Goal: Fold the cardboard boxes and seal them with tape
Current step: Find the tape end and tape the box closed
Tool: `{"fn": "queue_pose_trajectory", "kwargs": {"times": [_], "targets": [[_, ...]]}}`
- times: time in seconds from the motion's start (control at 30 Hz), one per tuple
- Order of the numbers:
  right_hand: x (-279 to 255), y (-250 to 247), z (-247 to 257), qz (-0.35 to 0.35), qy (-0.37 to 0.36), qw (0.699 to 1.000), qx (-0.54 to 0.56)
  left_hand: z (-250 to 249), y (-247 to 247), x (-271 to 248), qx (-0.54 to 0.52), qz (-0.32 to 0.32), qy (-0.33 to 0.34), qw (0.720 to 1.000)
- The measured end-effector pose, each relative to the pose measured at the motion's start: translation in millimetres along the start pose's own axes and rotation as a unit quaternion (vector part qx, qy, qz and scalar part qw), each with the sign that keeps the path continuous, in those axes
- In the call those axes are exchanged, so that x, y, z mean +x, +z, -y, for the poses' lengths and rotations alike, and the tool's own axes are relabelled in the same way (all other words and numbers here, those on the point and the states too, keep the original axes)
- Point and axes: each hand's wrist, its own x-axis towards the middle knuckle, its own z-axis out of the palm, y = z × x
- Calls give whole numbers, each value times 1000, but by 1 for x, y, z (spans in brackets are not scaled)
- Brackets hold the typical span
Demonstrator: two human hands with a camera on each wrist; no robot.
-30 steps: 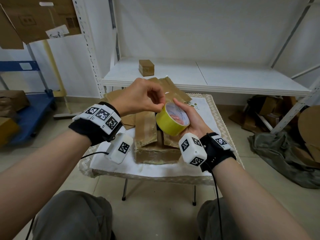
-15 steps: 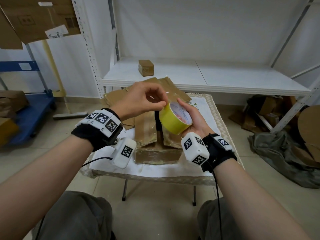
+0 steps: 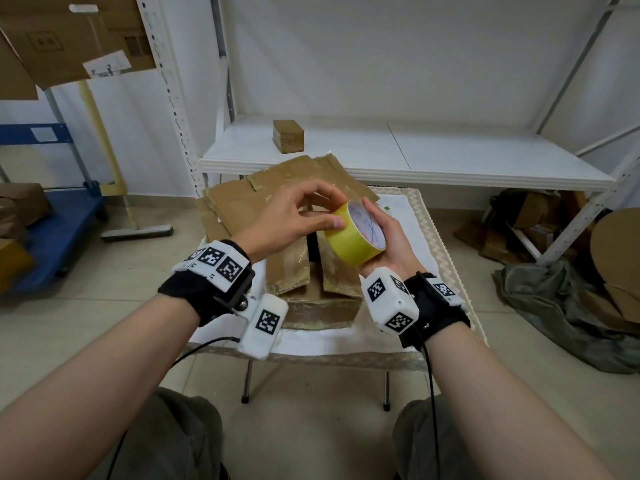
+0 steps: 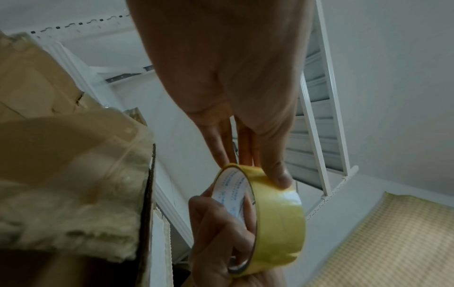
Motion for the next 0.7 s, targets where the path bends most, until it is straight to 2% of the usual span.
{"fn": "queue_pose_trajectory", "kwargs": {"times": [0.2, 0.4, 0.7], "targets": [[1, -2, -5, 8, -1, 999, 34, 3, 8, -2, 39, 65, -12, 997], [2, 4, -8, 7, 1, 998, 55, 7, 14, 2, 117, 64, 22, 991], [3, 7, -10, 1, 4, 999, 50, 11, 13, -2, 96, 56, 51, 992]]}}
